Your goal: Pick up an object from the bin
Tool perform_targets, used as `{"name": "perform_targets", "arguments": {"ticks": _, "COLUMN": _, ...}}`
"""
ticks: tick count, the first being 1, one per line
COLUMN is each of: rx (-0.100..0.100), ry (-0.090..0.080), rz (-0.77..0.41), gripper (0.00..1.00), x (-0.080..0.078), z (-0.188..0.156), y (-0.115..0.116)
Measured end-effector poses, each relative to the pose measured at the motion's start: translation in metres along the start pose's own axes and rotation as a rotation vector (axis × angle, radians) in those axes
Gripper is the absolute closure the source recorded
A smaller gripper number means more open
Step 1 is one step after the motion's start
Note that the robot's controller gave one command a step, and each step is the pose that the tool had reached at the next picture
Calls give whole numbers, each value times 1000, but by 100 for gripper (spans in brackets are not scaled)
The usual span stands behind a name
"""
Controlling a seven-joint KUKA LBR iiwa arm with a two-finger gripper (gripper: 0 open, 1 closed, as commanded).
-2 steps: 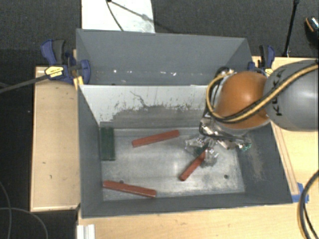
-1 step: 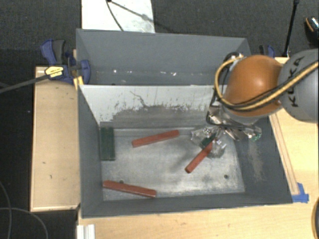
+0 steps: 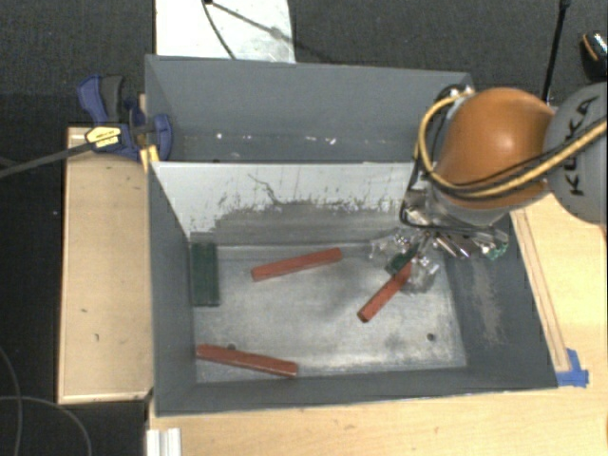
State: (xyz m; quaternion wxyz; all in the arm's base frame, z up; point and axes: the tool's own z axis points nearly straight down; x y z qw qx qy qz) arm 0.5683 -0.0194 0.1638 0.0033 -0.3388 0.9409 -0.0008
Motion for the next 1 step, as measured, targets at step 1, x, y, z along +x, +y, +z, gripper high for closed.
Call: {"name": "perform_targets", "arguments": {"ticks": 1, "rx": 0, "ry": 0, "rz": 8, "gripper": 100, "x": -1, "z": -20, "y": -1}}
